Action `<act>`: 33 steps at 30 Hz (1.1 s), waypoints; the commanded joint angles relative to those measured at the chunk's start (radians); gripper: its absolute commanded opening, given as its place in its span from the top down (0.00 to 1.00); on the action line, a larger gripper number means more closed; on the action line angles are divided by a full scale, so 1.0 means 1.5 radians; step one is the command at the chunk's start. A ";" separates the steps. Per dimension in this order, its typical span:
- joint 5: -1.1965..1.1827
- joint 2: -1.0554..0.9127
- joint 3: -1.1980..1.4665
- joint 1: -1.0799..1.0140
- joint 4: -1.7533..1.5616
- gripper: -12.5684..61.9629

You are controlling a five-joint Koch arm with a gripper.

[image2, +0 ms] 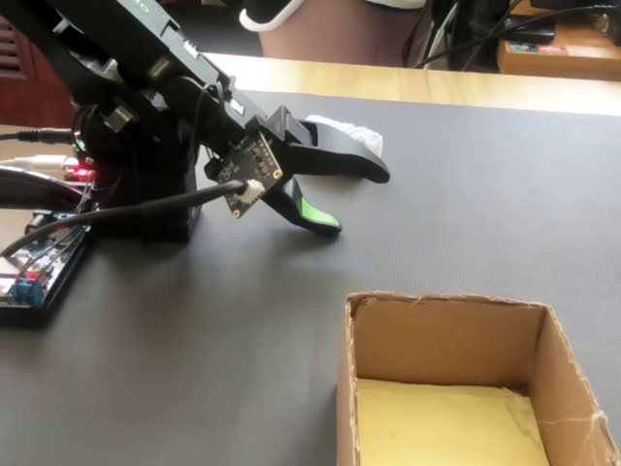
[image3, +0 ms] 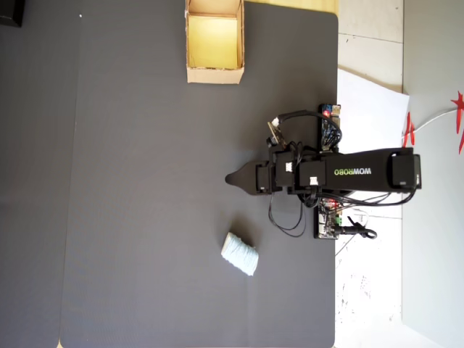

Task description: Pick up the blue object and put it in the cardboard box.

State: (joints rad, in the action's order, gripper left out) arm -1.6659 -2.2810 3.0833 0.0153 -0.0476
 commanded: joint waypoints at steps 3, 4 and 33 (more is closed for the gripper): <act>-0.009 -0.057 0.021 0.009 0.067 0.38; -0.009 -0.057 0.019 0.013 0.073 0.38; -0.029 -0.058 -0.176 0.216 0.370 0.38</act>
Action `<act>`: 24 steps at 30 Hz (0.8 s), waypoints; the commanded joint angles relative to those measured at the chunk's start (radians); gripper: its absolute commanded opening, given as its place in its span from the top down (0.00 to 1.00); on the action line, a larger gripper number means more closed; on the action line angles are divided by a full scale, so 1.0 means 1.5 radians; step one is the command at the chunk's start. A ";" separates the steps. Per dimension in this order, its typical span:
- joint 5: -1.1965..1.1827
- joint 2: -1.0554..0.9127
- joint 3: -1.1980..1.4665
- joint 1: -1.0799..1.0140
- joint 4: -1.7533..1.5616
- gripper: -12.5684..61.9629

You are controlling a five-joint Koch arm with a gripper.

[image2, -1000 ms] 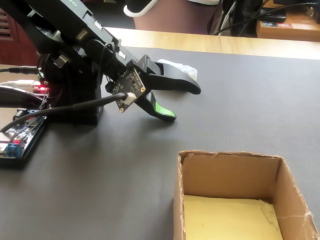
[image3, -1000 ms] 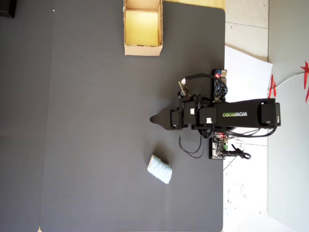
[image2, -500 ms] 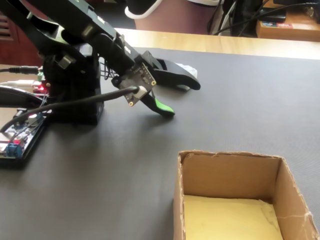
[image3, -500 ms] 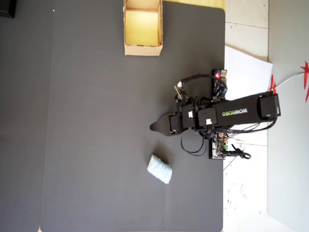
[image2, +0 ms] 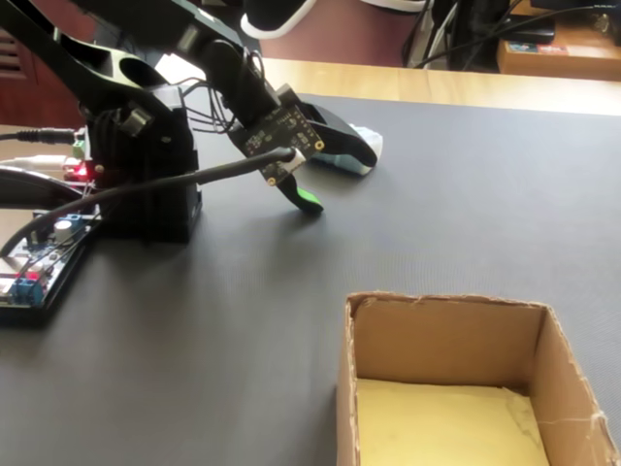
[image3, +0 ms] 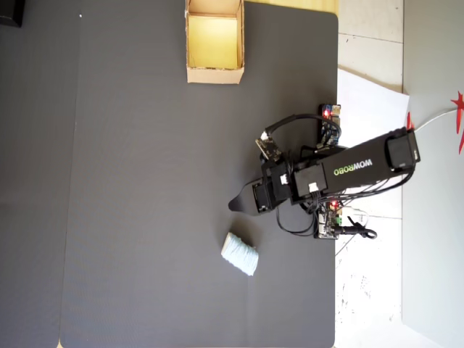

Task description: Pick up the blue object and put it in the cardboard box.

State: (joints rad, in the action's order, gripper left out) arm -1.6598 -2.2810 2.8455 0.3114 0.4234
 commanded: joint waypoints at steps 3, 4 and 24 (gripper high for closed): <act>-0.033 -0.058 -0.041 0.055 0.077 0.38; -0.032 -0.058 -0.048 0.067 0.081 0.38; 0.041 0.011 -0.252 0.226 0.114 0.38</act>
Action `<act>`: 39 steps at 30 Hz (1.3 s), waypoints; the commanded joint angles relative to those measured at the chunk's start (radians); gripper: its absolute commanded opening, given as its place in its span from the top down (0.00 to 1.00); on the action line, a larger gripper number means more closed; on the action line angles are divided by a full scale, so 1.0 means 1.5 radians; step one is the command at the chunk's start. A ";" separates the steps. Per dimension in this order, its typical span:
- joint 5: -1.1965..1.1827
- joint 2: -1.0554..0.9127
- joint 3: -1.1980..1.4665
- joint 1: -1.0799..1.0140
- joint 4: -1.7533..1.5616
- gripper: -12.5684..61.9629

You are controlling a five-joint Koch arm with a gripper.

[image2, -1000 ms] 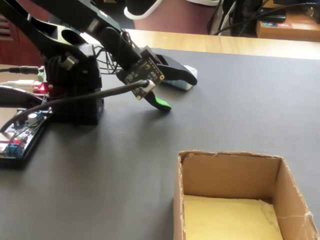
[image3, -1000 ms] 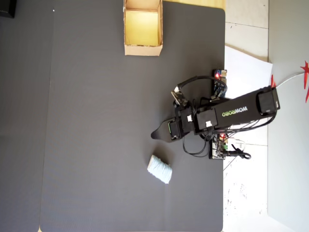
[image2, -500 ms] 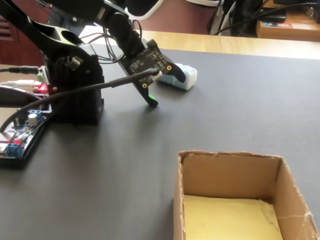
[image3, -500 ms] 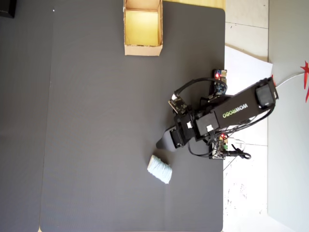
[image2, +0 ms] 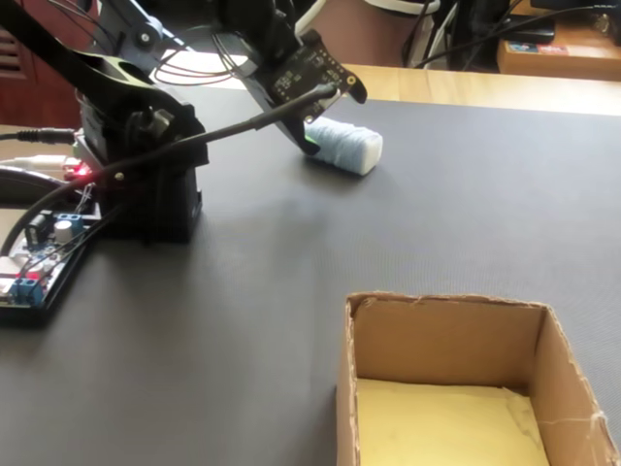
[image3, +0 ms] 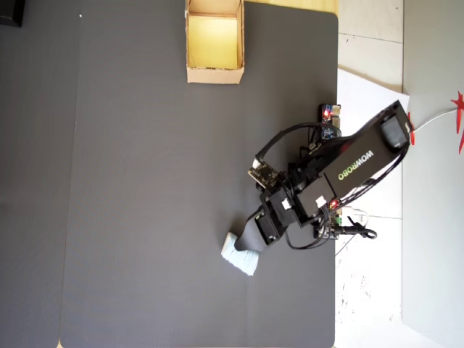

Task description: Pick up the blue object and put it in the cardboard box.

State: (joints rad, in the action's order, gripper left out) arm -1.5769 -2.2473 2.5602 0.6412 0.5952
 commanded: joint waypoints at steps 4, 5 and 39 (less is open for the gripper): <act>-0.027 0.060 -0.107 0.034 0.036 0.38; -0.038 0.074 -0.110 0.035 0.041 0.38; 0.009 0.186 -0.085 -0.032 -0.213 0.77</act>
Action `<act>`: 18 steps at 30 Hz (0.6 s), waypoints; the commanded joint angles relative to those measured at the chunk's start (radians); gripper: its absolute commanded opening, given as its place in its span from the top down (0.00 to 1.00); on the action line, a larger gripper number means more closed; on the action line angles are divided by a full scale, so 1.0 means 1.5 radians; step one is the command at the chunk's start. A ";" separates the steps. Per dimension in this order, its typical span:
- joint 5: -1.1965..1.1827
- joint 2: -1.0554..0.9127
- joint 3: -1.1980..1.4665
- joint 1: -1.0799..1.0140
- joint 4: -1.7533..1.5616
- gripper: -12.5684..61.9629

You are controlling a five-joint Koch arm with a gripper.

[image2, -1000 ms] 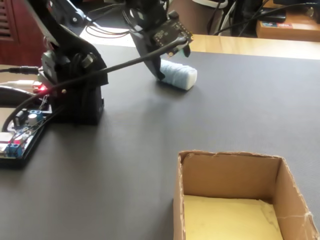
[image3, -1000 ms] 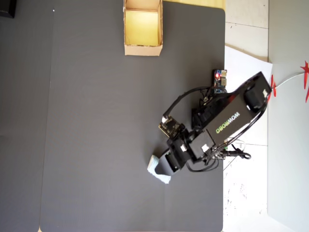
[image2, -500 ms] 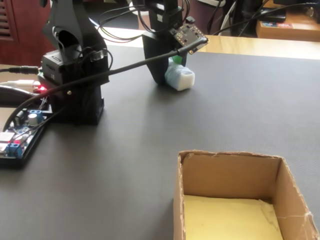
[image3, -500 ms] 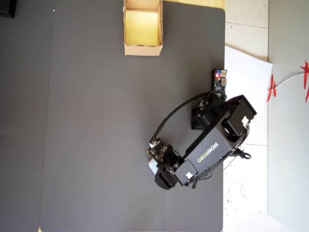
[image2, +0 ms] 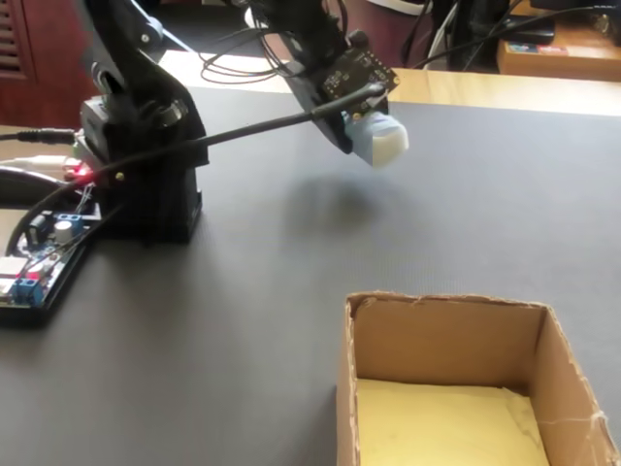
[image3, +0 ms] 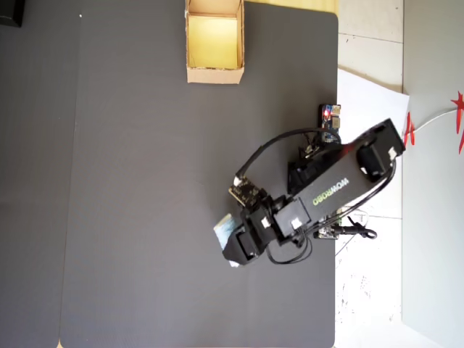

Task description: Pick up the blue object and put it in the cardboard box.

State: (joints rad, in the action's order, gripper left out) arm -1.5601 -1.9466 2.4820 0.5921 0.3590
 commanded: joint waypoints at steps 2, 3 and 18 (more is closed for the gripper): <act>0.004 -0.055 0.000 -0.027 -0.093 0.77; 0.007 -0.069 0.012 -0.036 -0.109 0.77; 0.019 -0.250 0.166 -0.253 -0.309 0.77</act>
State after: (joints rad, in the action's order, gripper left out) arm -1.5324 -2.2718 2.7627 0.2163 -0.0031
